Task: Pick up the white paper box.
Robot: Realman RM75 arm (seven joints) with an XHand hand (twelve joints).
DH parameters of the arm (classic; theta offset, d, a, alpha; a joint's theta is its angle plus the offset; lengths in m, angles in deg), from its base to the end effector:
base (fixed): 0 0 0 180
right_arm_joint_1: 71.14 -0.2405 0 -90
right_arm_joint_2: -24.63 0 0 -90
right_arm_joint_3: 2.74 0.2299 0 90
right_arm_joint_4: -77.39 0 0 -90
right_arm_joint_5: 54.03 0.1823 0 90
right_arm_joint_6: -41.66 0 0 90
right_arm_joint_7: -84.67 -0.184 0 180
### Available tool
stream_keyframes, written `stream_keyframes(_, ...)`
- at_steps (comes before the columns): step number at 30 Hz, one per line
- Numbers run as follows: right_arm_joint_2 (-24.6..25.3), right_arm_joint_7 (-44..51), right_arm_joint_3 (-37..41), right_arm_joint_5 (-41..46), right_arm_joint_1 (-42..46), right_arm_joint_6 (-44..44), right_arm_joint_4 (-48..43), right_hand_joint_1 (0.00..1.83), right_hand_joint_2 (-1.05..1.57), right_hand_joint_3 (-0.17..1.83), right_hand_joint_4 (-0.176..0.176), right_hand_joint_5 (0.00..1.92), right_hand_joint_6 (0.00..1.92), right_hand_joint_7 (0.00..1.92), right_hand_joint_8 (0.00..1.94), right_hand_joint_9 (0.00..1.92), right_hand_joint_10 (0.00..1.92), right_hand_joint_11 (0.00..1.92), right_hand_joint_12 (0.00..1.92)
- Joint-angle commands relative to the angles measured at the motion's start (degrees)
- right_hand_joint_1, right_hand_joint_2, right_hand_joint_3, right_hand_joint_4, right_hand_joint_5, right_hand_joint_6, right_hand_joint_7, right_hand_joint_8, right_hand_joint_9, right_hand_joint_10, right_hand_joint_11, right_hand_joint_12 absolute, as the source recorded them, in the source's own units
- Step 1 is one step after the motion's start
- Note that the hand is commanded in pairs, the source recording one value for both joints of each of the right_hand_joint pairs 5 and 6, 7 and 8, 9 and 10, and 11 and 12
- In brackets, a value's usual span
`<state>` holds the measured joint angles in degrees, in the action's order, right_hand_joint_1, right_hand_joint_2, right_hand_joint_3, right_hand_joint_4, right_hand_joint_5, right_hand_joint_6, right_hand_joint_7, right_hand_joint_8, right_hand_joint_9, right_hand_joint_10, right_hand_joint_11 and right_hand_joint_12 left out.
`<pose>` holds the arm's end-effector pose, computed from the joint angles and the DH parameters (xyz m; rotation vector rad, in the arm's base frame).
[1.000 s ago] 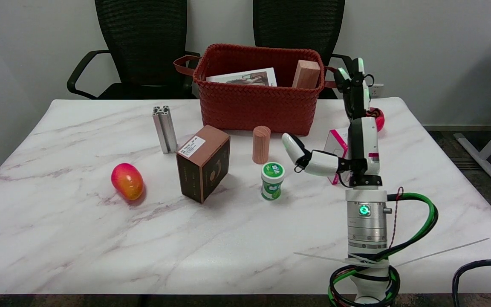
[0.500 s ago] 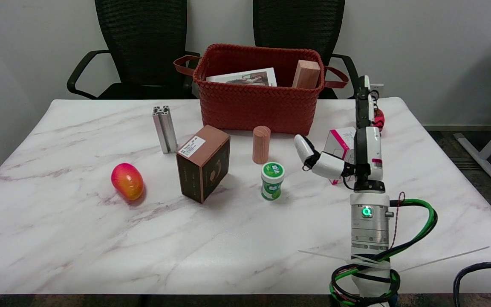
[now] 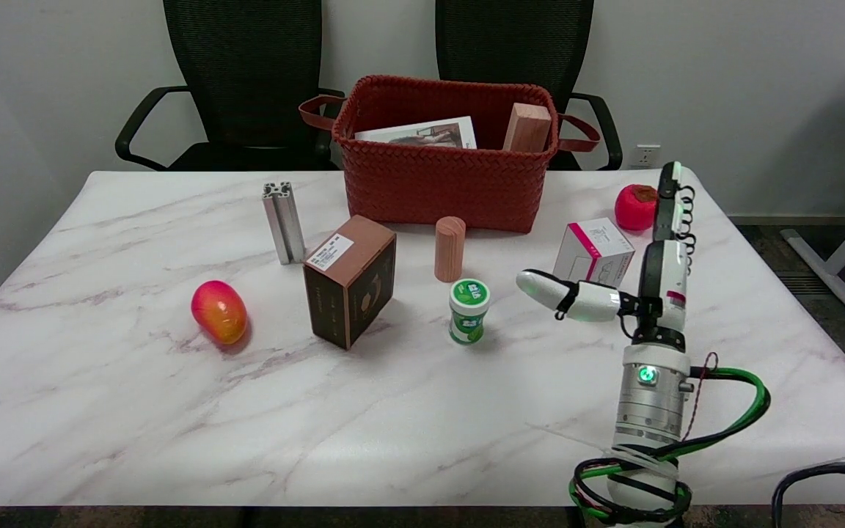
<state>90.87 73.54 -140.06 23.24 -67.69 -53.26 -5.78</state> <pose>-0.2079 -0.2347 0.3214 1.0624 -0.2068 1.3883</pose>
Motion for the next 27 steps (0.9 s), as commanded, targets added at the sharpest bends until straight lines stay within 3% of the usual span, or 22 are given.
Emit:
stream_keyframes(1, 1.7, 3.6, 0.6, 8.1, 1.1, -5.1, 0.2, 1.05, -0.01, 0.23, 0.0, 0.0, 0.0, 0.0, 0.0, 0.0, 0.0, 0.0, 0.0)
stream_keyframes(7, 1.7, 3.6, 2.3, 11.6, 1.1, -4.2, 0.7, 1.02, -0.05, 0.02, 0.0, 0.0, 0.0, 0.0, 0.0, 0.0, 0.0, 0.0, 0.0)
stream_keyframes(27, 2.3, 2.7, 14.8, 19.9, 0.3, 10.8, 2.5, 0.95, -0.01, -0.01, 0.0, 0.0, 0.0, 0.0, 0.0, 0.0, 0.0, 0.0, 0.0)
